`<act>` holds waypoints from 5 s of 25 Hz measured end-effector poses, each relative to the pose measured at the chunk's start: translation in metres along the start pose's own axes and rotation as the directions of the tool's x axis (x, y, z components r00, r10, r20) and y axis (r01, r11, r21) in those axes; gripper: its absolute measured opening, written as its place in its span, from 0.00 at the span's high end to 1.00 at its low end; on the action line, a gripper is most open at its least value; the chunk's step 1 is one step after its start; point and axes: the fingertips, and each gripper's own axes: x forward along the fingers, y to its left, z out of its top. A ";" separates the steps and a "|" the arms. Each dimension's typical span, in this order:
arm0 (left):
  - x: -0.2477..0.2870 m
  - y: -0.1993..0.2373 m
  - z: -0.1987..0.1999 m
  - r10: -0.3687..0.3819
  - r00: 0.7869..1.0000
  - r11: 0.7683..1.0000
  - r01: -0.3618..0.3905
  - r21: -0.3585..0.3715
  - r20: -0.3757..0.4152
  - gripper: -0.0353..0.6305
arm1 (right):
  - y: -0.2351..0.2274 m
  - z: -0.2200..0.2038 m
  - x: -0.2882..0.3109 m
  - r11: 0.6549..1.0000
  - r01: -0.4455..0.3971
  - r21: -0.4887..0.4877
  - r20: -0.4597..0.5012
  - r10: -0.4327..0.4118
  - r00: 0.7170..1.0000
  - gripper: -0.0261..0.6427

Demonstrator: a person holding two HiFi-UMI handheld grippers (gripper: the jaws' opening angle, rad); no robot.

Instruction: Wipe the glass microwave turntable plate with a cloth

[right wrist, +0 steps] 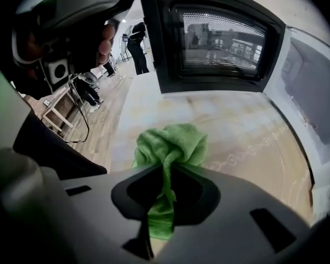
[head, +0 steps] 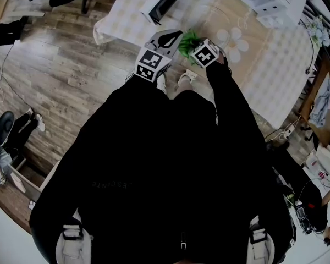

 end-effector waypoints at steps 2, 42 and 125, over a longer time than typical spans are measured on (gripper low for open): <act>-0.002 0.001 0.001 0.003 1.000 1.000 -0.003 -0.004 0.001 0.91 | 0.012 -0.003 0.000 1.000 -0.021 -0.012 -0.005 0.020 1.000 0.88; 0.106 -0.007 0.042 -0.037 0.999 0.997 0.037 0.061 -0.004 0.92 | -0.218 0.009 -0.059 0.969 0.246 -0.003 0.061 -0.245 0.968 0.87; 0.145 -0.038 0.054 -0.139 0.990 0.986 0.138 0.090 0.008 0.92 | -0.211 -0.033 -0.073 0.953 0.302 0.005 0.040 -0.302 0.953 0.87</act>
